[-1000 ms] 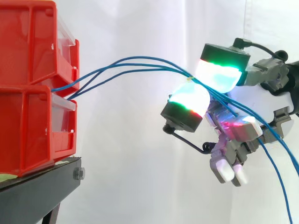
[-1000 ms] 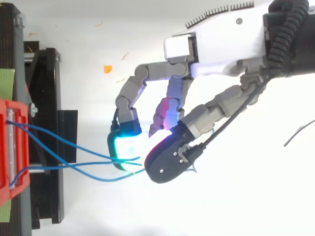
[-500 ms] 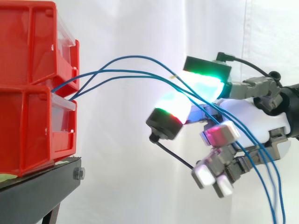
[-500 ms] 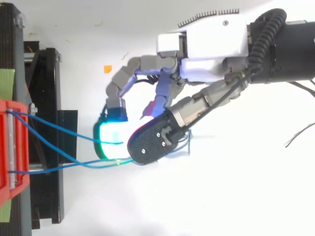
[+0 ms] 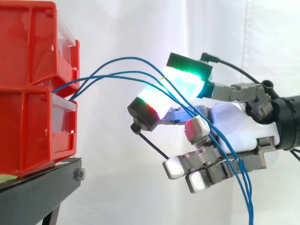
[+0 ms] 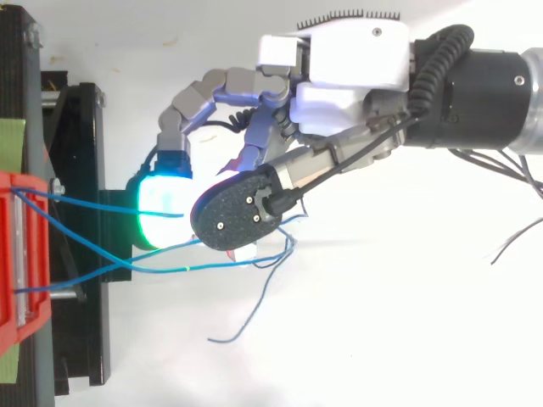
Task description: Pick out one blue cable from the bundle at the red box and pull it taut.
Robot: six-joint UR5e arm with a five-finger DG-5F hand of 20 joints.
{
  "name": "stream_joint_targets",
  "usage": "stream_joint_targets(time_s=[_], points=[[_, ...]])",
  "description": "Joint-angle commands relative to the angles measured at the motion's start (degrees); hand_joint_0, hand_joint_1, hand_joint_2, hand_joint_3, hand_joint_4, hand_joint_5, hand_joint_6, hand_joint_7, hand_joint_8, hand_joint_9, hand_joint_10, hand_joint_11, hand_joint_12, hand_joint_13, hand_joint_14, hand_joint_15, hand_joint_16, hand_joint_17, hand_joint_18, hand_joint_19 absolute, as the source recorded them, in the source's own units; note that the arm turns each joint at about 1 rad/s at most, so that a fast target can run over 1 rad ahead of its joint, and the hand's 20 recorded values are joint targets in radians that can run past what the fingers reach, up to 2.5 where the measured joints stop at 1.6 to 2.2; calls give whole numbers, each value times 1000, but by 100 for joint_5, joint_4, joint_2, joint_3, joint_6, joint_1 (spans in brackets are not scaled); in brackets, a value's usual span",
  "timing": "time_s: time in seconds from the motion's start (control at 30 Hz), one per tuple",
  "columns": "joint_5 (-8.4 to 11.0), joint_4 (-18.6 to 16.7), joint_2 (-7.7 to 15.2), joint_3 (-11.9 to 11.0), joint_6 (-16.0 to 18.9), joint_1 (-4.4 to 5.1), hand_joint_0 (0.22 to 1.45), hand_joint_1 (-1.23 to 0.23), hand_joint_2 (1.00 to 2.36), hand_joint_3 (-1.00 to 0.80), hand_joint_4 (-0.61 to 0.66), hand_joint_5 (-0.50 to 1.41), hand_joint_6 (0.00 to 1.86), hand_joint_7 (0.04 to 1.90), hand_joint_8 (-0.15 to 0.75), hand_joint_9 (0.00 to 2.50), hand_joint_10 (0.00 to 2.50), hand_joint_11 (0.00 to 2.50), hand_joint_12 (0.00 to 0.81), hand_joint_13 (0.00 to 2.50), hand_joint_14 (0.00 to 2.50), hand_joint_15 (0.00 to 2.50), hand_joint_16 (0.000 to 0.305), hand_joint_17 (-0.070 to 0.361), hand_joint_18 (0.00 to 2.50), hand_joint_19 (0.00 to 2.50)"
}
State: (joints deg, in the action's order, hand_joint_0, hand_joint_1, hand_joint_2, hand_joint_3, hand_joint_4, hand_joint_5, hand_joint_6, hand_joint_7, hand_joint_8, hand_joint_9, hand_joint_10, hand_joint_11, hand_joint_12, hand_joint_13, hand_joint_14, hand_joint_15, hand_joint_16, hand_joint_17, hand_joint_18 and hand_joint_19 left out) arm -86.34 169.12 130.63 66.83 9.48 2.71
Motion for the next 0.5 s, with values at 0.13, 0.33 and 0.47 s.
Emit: stream_joint_targets(time_s=[0.13, 0.33, 0.47], points=[[153, -643, -2, 269, -87, 54, 598, -756, 1016, -202, -145, -1, 858, 845, 195, 1273, 16, 422, 324, 846, 11, 292, 42, 96, 803, 466], [162, -669, -2, 269, -324, 80, 599, -767, 1015, -191, -141, 3, 854, 853, 200, 1289, 16, 416, 329, 860, 12, 291, 43, 97, 815, 460], [153, -678, 6, 269, -623, 80, 600, -774, 1016, -187, -141, 5, 853, 852, 201, 1309, 16, 419, 333, 876, 11, 295, 44, 99, 827, 453]])
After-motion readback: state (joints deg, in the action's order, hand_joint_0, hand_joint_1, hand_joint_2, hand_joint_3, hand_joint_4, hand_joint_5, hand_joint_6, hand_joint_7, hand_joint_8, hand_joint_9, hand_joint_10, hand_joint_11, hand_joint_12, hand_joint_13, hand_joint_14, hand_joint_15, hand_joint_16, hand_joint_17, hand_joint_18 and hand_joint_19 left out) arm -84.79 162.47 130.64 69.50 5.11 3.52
